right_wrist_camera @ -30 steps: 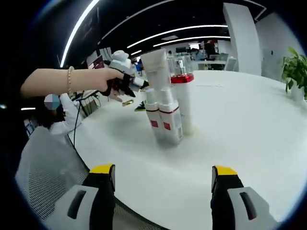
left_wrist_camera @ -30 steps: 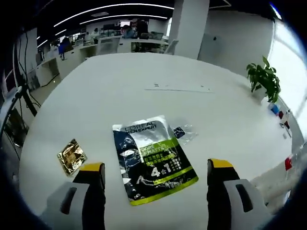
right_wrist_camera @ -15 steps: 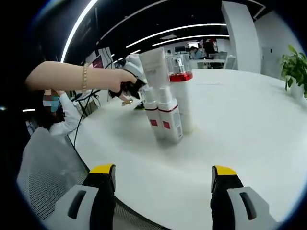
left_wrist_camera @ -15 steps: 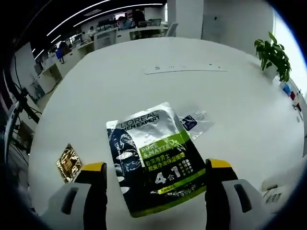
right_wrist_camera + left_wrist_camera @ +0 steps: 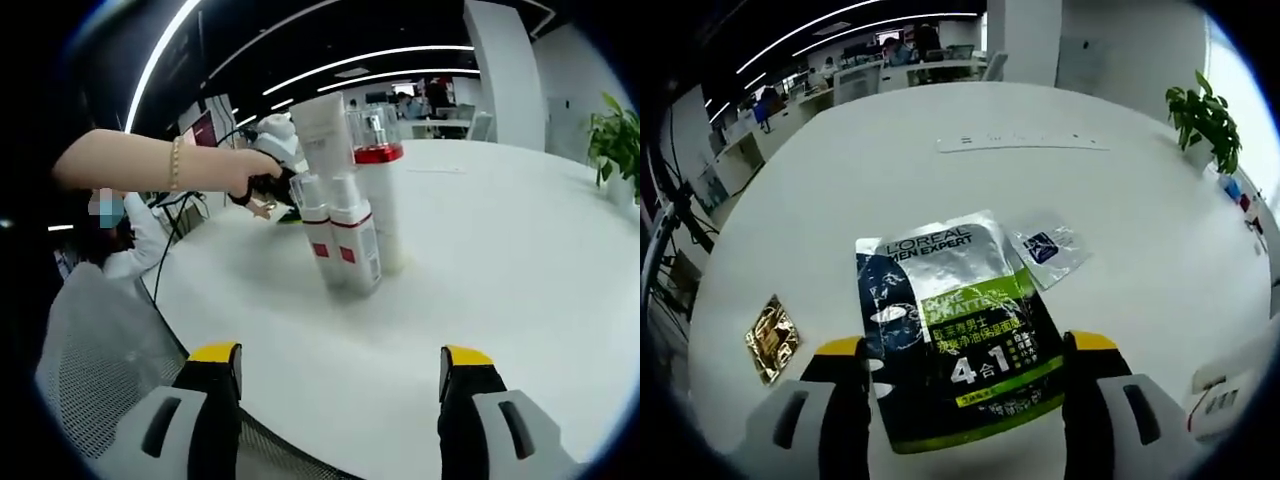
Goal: Arrange the skincare products in the storage area until every visible bottle or jar stands upright without overlapping.
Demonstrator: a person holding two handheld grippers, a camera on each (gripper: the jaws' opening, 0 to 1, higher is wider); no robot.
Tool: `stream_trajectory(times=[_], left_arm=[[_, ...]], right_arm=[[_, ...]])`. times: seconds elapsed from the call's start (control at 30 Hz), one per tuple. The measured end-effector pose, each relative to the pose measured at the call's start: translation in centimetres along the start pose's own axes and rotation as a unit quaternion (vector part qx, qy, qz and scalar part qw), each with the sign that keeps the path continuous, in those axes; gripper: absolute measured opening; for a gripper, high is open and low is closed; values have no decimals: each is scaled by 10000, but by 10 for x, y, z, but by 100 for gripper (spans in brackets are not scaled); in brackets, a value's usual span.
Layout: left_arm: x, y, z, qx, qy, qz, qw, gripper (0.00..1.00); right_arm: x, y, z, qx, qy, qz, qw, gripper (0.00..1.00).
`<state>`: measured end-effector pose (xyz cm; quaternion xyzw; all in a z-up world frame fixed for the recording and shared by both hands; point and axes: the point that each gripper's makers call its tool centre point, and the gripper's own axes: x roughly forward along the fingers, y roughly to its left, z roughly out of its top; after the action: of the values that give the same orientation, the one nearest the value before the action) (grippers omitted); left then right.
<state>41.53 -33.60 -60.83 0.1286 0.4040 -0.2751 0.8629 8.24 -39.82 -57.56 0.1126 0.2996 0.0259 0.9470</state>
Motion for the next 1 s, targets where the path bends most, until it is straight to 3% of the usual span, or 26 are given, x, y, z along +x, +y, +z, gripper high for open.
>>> stream_trajectory(times=[0.3,0.37,0.43,0.47,0.6,0.67,0.7,0.73,0.83,0.9,1.0], left_arm=[[4,0,2,139,-160,-119,9997,69],[4,-3,5,396,-239,-229,9987,60],[1,-2,10,444,-386,-299,9978,41],[-3,5,11,285,-383,-275,9985,39],[-15,7,9,345,-419,-389,9978,36],[-25,-4,11,-194,-647,-763,9948,28],[-25,11,16,-585,-747,-942,9910,14],[-26,12,14,-445,-681,-1111,9905,14],[-36,11,1,574,-808,-1002,9900,13],[-40,13,-3,334,-799,-1067,9905,12],[-50,18,6,-203,-1046,-1279,9860,9]], right_arm=[[0,-2,0,-37,13,-46,10000,86],[0,-2,0,-40,16,-55,10000,86],[-1,-2,0,-51,17,-62,10000,86],[0,-2,1,-54,15,-65,10000,86],[0,-3,1,-76,22,-82,9999,85],[0,-3,0,-88,34,-85,9999,85],[0,-3,0,-98,43,-90,9999,85],[0,-3,0,-105,50,-92,9999,85],[0,-2,-1,-148,86,-79,9998,85],[0,-1,-1,-180,110,-68,9998,85],[0,-2,-2,-226,141,-88,9996,85]])
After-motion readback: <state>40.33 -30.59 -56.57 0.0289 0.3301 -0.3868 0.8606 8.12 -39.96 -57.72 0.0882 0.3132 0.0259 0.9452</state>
